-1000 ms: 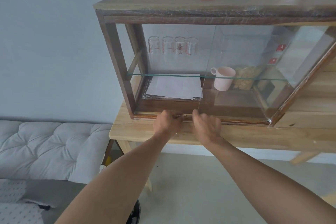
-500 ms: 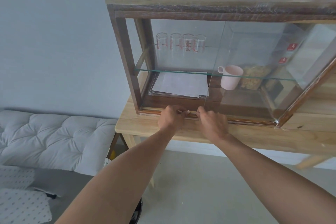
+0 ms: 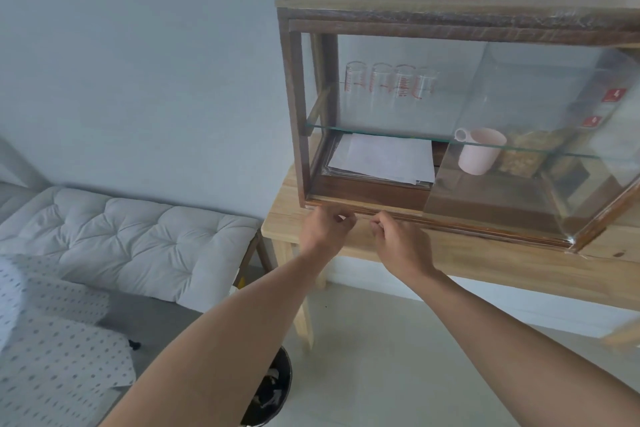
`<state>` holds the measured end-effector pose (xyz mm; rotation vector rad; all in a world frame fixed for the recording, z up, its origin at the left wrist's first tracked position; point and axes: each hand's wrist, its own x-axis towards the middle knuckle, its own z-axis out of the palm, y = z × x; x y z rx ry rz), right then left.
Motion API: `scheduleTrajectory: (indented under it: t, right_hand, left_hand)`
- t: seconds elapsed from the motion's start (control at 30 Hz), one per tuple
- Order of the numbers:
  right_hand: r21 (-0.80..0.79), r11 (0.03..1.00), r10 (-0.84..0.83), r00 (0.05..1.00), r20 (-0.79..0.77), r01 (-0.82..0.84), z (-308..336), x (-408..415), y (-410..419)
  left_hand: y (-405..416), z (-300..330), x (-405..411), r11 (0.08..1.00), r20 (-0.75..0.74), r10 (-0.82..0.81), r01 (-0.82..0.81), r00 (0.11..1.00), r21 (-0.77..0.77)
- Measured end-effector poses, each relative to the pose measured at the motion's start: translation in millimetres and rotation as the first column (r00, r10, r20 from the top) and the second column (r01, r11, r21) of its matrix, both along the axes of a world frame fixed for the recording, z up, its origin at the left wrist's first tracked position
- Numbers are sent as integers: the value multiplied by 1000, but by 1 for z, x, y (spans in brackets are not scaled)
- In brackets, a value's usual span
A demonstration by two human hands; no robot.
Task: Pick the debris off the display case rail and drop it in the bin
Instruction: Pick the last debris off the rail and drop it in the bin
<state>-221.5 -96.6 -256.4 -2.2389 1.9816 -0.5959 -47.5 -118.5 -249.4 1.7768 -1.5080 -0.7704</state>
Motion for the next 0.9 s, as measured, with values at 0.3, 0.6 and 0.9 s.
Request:
scheduleTrajectory:
  t: [0.3, 0.6, 0.9]
  right_hand:
    - [8, 994, 106, 994, -42, -105, -11, 71, 21]
    - [85, 967, 244, 970, -20, -242, -44, 144, 47]
    - [218, 926, 308, 951, 28, -307, -109, 207, 71]
  left_hand:
    - [44, -11, 91, 991, 9, 115, -115, 993, 61]
    - [93, -45, 175, 968, 22, 236, -237, 971, 81]
    - [128, -99, 235, 905, 52, 348, -350, 936, 242]
